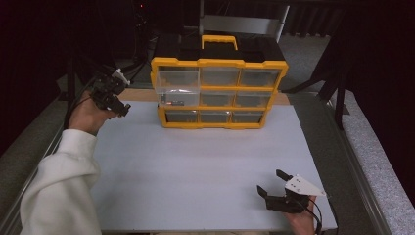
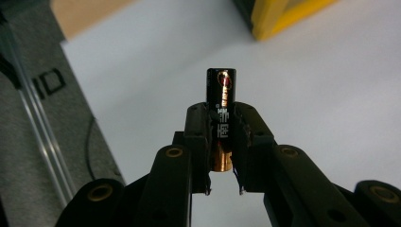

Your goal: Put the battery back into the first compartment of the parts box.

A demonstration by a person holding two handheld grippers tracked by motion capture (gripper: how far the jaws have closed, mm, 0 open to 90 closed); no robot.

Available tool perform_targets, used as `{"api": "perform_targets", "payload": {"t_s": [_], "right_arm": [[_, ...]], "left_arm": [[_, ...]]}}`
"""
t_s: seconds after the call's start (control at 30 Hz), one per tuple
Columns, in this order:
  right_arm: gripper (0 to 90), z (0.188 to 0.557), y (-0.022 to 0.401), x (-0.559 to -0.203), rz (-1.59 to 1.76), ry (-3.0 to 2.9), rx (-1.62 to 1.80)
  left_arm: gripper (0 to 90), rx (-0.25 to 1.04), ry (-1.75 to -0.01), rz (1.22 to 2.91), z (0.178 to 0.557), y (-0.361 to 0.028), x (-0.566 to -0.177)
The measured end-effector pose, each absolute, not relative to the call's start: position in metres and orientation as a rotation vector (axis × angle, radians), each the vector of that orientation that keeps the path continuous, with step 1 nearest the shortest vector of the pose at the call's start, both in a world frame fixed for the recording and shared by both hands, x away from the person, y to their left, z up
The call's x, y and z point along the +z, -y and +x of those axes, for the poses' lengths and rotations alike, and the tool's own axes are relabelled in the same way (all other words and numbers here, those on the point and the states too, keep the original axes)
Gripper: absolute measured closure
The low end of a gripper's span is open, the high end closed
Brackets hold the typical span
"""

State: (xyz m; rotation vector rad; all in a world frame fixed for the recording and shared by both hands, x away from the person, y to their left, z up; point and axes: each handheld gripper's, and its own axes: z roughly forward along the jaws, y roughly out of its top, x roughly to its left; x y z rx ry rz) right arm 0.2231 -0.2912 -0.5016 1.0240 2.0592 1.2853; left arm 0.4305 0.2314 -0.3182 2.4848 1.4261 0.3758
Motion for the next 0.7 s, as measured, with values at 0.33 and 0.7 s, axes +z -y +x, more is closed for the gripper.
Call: {"api": "perform_targets", "payload": {"t_s": [0.33, 0.7], "right_arm": [[9.3, 0.223, 0.292, -0.502, 1.031, -2.057, 1.294], [9.3, 0.223, 0.291, -0.502, 1.027, -2.058, 1.288]], "left_arm": [[77.9, 0.445, -1.37, 2.467, 0.444, -0.217, -0.255], [77.8, 0.412, -1.212, 2.505, 0.446, -0.179, -0.209]]}}
